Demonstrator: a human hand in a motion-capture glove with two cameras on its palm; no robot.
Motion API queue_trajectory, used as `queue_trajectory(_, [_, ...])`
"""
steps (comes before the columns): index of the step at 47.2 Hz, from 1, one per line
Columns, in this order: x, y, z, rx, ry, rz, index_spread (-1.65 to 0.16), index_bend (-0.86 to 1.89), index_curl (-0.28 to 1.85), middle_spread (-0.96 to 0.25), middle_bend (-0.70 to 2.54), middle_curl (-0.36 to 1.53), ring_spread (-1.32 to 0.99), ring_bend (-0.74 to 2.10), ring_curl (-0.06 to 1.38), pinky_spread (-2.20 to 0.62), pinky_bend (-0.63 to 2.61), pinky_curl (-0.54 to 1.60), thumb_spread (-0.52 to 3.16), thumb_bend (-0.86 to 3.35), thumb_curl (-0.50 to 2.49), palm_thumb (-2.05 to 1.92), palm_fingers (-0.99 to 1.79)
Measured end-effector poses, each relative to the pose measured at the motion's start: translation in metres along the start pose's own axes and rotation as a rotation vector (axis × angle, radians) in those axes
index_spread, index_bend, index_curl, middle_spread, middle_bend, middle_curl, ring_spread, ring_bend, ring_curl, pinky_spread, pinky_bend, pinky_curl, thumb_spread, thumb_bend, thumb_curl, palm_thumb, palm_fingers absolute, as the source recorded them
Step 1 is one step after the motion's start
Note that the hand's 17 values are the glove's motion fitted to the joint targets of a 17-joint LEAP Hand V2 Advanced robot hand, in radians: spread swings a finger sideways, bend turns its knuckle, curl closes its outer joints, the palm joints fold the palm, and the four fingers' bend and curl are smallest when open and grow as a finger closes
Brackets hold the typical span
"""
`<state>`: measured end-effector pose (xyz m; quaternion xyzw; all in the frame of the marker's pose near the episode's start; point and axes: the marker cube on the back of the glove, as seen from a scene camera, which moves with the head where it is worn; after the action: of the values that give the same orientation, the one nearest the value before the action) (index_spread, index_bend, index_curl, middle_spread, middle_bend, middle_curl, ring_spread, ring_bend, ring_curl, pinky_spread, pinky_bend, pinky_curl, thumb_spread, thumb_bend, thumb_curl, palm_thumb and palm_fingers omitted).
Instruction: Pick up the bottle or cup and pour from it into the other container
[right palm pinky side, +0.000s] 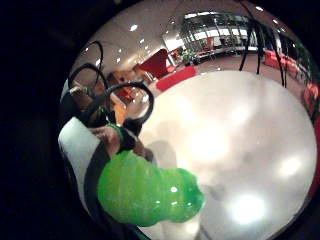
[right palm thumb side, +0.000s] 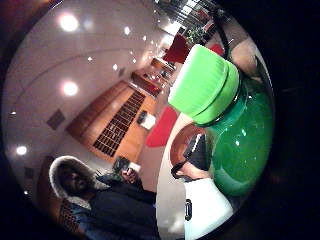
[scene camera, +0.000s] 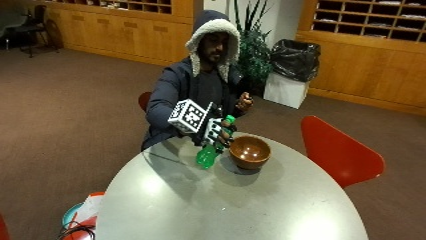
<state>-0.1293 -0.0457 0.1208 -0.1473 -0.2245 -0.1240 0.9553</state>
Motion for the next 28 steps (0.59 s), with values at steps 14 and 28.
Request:
queue_trajectory(14, [-0.07,-0.021,0.027,-0.328,0.599,-0.227,-0.28,0.13,0.33,-0.17,0.3,0.45,-0.14,0.62,0.41,0.06,0.42,0.36,0.44,-0.04,0.65,0.91,1.17])
queue_trajectory(28, [-0.101,-0.006,0.077,-0.577,1.036,-0.424,-0.28,0.14,0.34,-0.17,0.3,0.46,-0.14,0.62,0.42,0.04,0.41,0.36,0.45,-0.04,0.67,0.9,1.18])
